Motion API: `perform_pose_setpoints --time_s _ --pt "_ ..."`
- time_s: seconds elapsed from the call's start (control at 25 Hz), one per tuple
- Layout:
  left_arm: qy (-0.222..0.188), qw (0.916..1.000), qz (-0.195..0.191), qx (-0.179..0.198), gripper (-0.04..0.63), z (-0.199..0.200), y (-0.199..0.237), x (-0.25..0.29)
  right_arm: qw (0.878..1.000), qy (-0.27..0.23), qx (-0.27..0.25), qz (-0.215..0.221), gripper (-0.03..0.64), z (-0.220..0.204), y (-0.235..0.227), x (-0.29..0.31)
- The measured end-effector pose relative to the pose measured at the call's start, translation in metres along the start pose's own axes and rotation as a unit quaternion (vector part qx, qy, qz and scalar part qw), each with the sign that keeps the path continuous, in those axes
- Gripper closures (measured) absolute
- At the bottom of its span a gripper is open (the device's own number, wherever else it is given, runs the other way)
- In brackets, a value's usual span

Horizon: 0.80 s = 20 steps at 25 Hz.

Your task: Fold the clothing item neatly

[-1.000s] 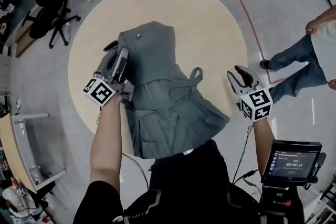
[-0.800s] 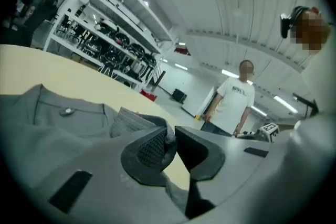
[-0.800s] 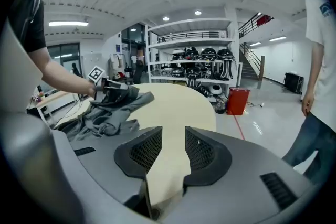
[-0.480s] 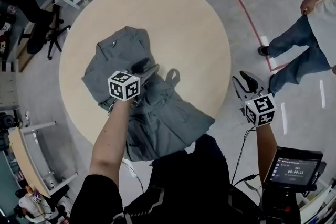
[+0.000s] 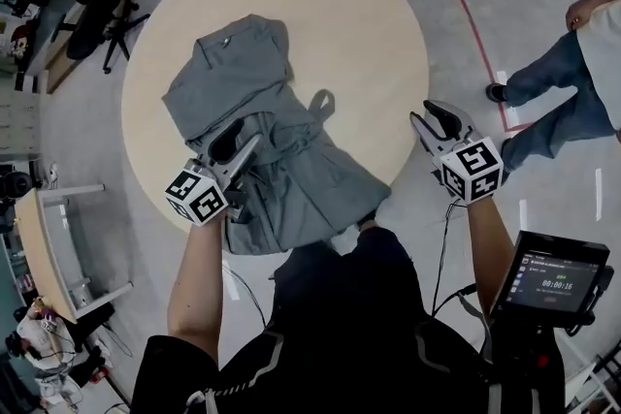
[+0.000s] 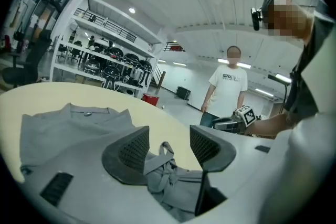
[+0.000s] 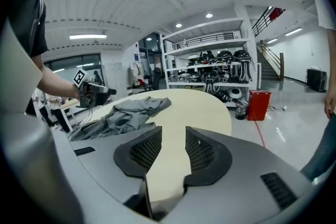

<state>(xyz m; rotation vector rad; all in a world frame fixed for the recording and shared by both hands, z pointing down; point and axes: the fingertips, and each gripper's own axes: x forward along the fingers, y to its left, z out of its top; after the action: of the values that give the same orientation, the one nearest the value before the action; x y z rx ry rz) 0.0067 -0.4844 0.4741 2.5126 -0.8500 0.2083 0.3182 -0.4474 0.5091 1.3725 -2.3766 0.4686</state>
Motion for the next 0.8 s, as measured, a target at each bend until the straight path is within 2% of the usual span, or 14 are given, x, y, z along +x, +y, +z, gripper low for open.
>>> perform_pose_setpoints --time_s 0.16,0.32,0.44,0.52,0.6,0.72,0.8 --pt "-0.070 0.9959 0.051 -0.026 0.373 -0.022 -0.009 -0.123 0.998 0.022 0.003 0.065 0.423 -0.005 0.063 -0.019" --pt "-0.068 0.9944 0.076 -0.025 0.373 -0.073 -0.005 -0.210 0.992 0.061 0.053 0.094 0.374 -0.043 0.098 -0.039" --pt "-0.060 0.9913 0.096 -0.068 0.340 -0.147 -0.001 -0.272 0.984 0.099 0.103 0.110 0.367 -0.087 0.113 -0.055" --pt "-0.028 0.9893 0.103 -0.100 0.295 -0.211 -0.004 -0.295 0.977 0.139 0.105 0.124 0.354 -0.129 0.123 -0.058" --pt "0.008 0.9886 0.108 -0.105 0.244 -0.263 -0.003 -0.299 0.971 0.174 0.104 0.130 0.334 -0.174 0.128 -0.058" --pt "0.025 0.9879 0.125 -0.089 0.245 -0.303 0.003 -0.299 0.963 0.209 0.108 0.133 0.325 -0.230 0.125 -0.054" --pt "0.040 0.9885 0.117 -0.087 0.244 -0.331 0.013 -0.286 0.960 0.218 0.103 0.144 0.321 -0.257 0.114 -0.042"
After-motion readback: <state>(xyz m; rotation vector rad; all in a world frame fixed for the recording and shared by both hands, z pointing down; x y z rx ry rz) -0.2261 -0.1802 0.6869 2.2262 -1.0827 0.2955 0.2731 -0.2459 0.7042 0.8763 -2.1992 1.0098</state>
